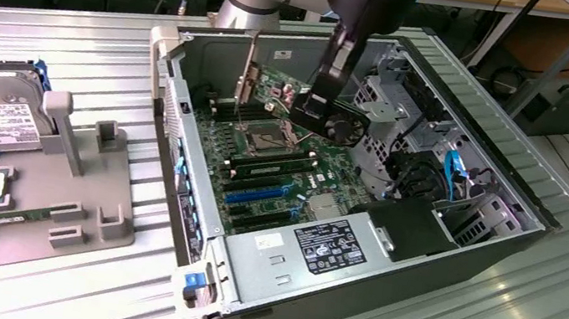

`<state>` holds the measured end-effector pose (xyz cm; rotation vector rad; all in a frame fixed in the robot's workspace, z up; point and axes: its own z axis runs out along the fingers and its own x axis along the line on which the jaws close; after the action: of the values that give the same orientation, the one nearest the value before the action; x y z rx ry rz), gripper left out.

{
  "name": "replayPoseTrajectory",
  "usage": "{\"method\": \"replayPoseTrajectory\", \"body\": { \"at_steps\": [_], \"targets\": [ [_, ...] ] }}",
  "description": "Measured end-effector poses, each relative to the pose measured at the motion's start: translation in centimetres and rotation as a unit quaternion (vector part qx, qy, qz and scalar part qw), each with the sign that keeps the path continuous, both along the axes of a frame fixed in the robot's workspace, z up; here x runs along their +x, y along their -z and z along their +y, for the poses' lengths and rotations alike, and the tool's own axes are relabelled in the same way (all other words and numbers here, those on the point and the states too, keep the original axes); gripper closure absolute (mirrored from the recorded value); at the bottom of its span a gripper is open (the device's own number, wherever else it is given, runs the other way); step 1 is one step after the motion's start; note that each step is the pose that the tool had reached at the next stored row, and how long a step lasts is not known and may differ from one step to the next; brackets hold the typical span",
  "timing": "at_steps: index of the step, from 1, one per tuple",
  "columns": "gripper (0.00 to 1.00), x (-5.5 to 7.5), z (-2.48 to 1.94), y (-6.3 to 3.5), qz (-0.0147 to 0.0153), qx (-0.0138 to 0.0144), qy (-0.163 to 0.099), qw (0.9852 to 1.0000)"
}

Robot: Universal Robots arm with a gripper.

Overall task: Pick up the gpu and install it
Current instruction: 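Insert the gpu into the slot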

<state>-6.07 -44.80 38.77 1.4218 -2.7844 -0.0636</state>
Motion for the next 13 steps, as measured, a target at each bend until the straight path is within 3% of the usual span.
{"method": "replayPoseTrajectory", "body": {
  "at_steps": [4,7,9,13],
  "targets": [
    [0.74,0.00,0.00,0.10,0.0000,0.0000,-0.037,0.9993],
    [0.74,0.00,0.00,0.22,0.0000,0.0000,-0.065,0.9979],
    [0.74,0.00,0.00,0.31,0.0000,0.0000,-0.083,0.9965],
    [0.74,0.00,0.00,0.50,0.0000,0.0000,-0.125,0.9922]
  ]
}}
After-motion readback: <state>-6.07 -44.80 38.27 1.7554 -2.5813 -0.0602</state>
